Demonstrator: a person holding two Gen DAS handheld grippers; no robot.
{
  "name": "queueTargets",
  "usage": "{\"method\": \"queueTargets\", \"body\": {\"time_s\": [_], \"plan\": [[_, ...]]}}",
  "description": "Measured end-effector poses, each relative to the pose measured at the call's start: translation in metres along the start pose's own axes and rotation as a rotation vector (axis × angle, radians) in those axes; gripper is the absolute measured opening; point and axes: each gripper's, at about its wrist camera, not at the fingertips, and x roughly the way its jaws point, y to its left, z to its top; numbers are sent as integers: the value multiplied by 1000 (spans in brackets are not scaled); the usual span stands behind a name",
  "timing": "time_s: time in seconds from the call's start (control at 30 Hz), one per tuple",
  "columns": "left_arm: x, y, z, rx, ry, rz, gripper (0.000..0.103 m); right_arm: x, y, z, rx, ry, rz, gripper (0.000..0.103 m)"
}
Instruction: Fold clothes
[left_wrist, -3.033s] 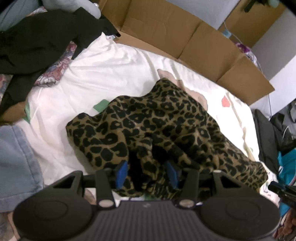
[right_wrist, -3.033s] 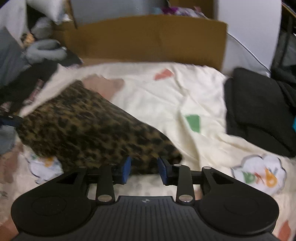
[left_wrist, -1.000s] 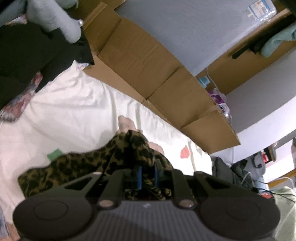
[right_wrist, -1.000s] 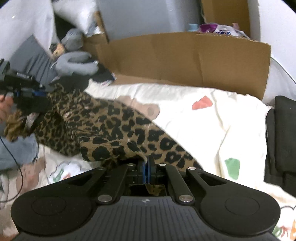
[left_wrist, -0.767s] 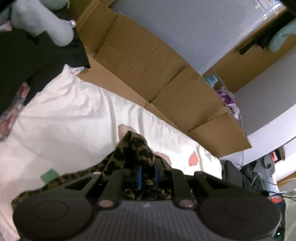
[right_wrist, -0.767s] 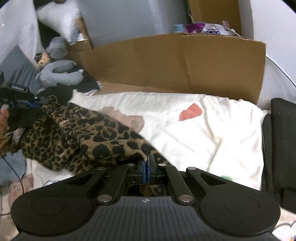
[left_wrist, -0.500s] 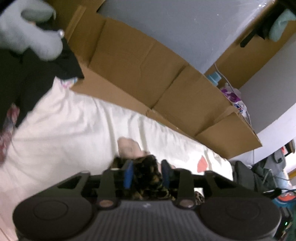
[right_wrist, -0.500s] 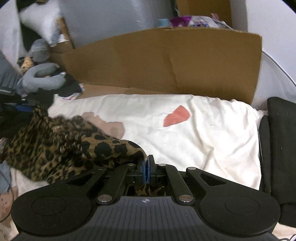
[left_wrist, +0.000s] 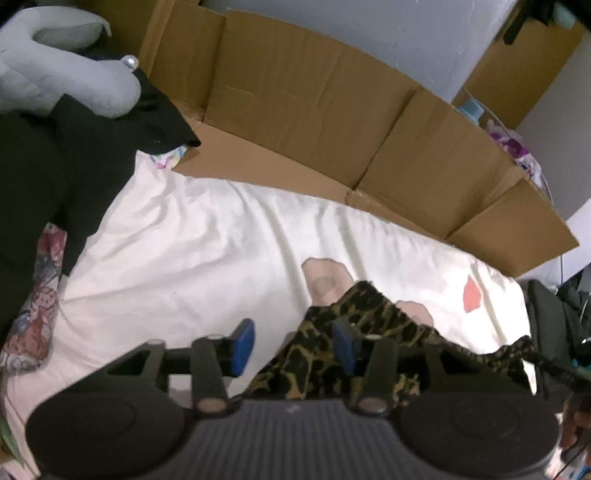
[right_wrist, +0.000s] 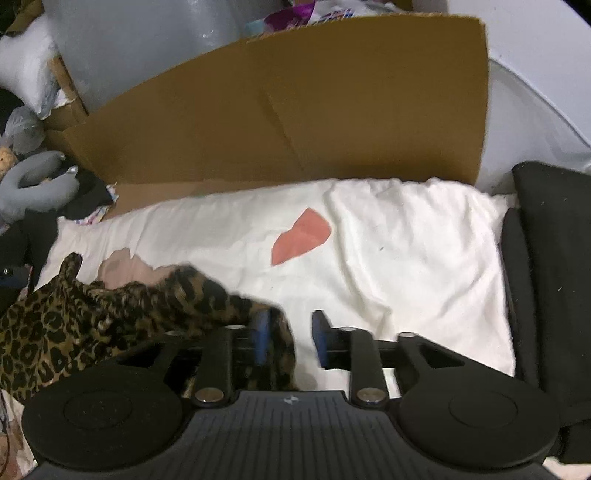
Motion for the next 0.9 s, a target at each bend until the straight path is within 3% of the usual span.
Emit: {"method": "queueTargets", "body": {"time_s": [0.13,0.27,0.37,0.53,0.7,0.77,0.8,0.83,0.87,0.9], "plan": [[7,-2,2,40,12,-31,60,-14,-6,6,12,-31,21,40],[21,-5,3,86,59,-36,68,-21,-1,8,-44,-30,97,58],[34,-6,0,124,110,-14,68,-12,15,2,-164,24,91,69],[49,-3,-3,149,163,-52,67,7,26,1,-232,39,78,71],[56,-6,2,165,162,-71,67,25,37,0,-296,51,65,71],[58,-6,5,163,155,-79,62,32,41,-1,-321,56,59,71],[60,-6,6,165,156,-85,57,36,43,-1,-334,58,56,69],[61,-7,7,167,156,-94,39,40,45,-1,-347,60,54,64],[62,-8,8,171,155,-94,16,44,47,-1,-360,63,51,44],[62,-9,9,177,155,-88,8,45,47,0,-353,63,41,18]]}}
